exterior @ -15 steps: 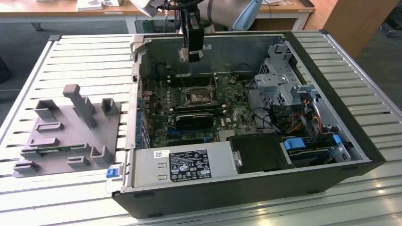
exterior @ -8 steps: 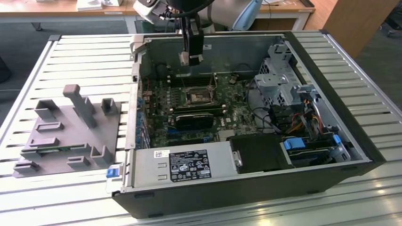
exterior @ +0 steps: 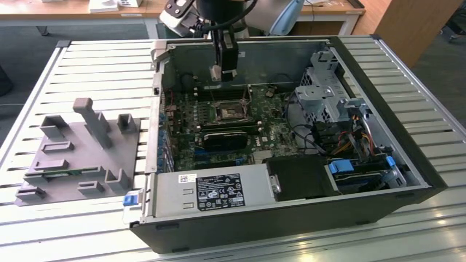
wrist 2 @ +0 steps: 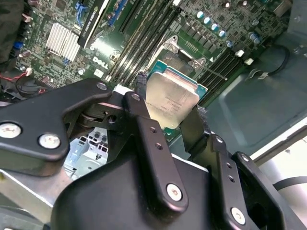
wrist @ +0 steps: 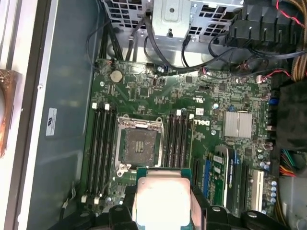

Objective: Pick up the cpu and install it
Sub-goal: 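Place the cpu into insertion slot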

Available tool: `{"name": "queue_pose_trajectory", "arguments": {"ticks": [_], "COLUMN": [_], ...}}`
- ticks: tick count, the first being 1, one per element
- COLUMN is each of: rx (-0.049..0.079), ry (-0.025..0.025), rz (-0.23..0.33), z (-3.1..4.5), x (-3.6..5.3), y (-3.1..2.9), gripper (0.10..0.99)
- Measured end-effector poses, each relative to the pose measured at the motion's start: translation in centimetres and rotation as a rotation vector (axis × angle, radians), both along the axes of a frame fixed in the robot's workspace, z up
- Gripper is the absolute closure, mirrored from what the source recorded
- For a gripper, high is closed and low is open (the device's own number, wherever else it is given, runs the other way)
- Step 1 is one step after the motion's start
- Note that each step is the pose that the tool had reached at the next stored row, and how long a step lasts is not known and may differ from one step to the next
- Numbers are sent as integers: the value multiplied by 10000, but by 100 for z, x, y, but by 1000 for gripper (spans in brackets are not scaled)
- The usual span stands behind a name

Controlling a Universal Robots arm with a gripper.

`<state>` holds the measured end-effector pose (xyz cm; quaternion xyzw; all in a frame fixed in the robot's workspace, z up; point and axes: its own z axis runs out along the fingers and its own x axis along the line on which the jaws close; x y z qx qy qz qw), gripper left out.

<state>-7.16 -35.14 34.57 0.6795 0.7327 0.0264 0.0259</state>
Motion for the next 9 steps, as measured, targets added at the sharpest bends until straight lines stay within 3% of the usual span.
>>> {"name": "queue_pose_trajectory", "arguments": {"ticks": [9], "rx": [0], "ry": [15], "rz": [-281], "z": [-158], "x": [40], "y": [49], "gripper": [553]}}
